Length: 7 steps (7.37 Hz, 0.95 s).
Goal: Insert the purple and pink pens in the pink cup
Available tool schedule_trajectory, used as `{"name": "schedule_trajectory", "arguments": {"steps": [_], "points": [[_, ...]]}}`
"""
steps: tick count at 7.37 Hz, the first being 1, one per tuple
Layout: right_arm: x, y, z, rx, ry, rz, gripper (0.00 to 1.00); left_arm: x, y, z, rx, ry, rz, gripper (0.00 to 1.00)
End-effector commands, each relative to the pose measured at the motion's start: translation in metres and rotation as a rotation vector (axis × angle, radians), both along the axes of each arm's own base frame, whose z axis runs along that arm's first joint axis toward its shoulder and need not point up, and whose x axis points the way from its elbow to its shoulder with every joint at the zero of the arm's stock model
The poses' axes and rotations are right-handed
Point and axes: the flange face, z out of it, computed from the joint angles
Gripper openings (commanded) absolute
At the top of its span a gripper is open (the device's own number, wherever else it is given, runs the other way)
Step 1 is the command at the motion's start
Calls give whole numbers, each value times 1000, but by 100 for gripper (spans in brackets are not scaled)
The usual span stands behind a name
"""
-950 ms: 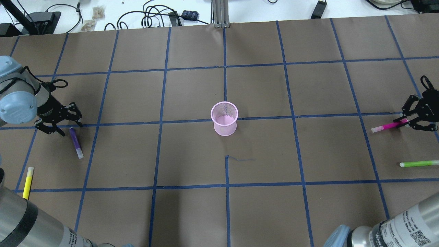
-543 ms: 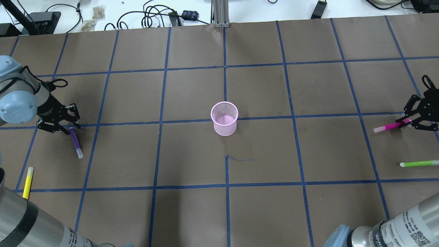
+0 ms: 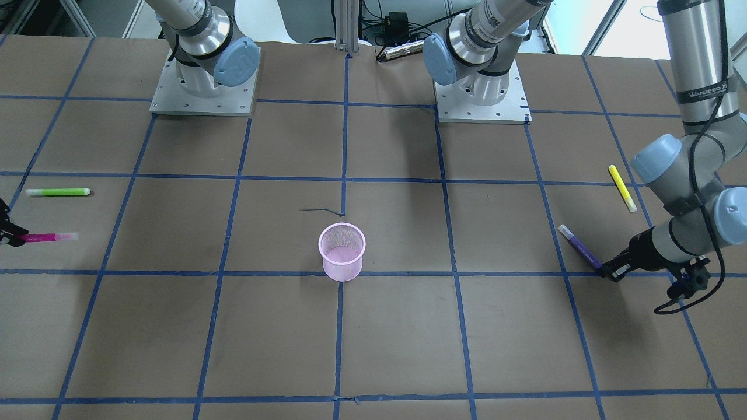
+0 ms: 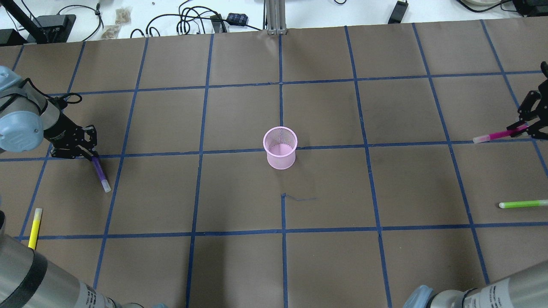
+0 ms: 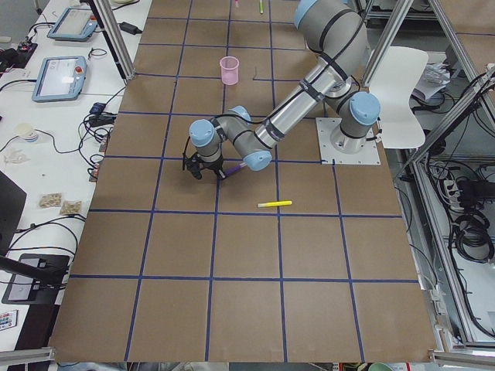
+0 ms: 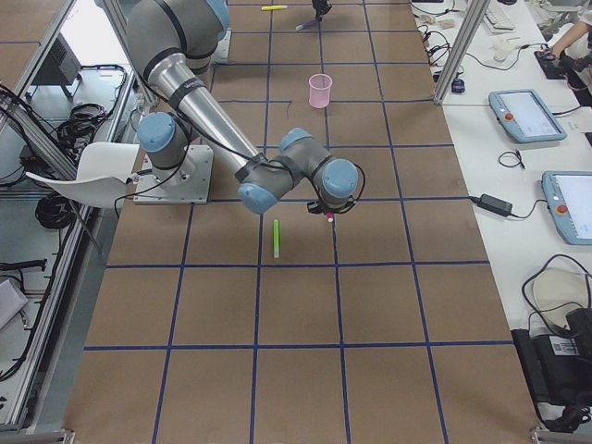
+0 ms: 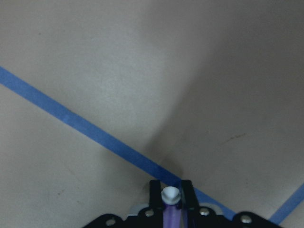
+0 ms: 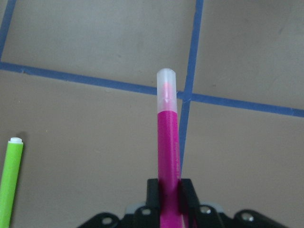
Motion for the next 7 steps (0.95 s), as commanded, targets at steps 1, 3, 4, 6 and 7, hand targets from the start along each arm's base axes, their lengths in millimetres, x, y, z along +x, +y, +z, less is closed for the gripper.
{"name": "schedule_trajectory", "arguments": {"steps": [1, 3, 4, 6, 7], "points": [[69, -5, 59, -12, 71, -32, 0, 6, -9, 33, -57, -35, -8, 0], [126, -6, 91, -25, 89, -74, 0, 10, -18, 66, -106, -79, -15, 0], [162, -5, 108, -25, 127, -99, 0, 9, -17, 74, -122, -80, -17, 0], [235, 1, 134, -26, 221, -147, 0, -1, -26, 86, -179, -107, -36, 0], [271, 3, 137, -20, 240, -178, 0, -1, -25, 95, -194, -116, -37, 0]]}}
